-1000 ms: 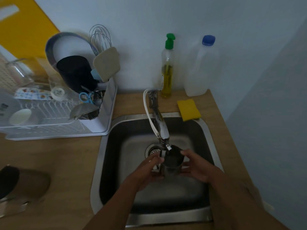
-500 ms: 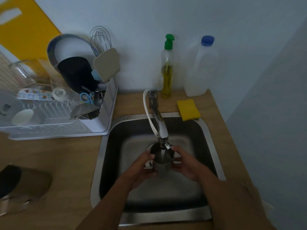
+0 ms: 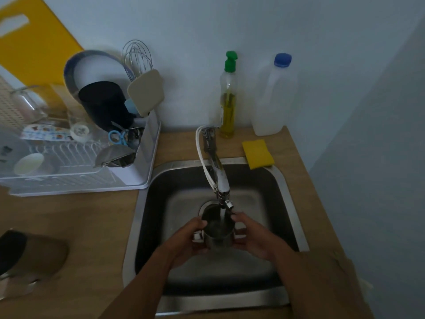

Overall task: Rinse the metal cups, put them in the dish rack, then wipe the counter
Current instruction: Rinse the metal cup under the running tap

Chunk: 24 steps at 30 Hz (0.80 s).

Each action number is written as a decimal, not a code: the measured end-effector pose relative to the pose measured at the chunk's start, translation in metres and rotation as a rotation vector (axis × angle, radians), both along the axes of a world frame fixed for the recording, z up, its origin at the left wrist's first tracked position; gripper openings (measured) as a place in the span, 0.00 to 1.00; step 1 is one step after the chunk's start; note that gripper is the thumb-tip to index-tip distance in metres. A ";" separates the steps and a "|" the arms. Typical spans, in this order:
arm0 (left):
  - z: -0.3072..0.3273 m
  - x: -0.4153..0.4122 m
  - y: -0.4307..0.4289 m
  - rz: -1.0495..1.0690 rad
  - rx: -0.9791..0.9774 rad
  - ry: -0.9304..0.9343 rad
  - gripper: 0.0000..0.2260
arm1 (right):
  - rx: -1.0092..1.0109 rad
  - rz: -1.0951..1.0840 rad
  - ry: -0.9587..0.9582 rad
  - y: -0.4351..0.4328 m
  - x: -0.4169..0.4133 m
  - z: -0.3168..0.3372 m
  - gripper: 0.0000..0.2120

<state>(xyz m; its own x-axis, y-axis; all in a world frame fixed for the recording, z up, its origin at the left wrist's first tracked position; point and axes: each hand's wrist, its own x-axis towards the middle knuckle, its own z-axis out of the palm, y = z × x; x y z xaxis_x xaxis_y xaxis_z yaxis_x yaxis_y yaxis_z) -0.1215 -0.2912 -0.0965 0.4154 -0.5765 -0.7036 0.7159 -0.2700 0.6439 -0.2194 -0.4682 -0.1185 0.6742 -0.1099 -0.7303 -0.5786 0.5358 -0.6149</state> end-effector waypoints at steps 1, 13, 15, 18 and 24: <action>0.000 -0.004 -0.002 -0.058 0.005 -0.008 0.11 | 0.006 0.023 0.020 -0.006 -0.006 0.001 0.17; 0.001 -0.010 -0.003 -0.072 0.017 0.004 0.09 | 0.003 0.026 0.052 -0.009 -0.012 -0.011 0.32; 0.000 -0.018 -0.008 -0.086 0.000 -0.028 0.12 | -0.043 0.033 0.058 -0.017 -0.010 -0.013 0.36; -0.004 -0.016 -0.010 0.010 -0.004 -0.059 0.18 | -0.040 -0.041 0.006 -0.006 0.001 -0.011 0.25; -0.009 -0.008 -0.001 -0.093 0.017 -0.050 0.19 | -0.018 0.005 0.027 -0.007 -0.010 -0.016 0.37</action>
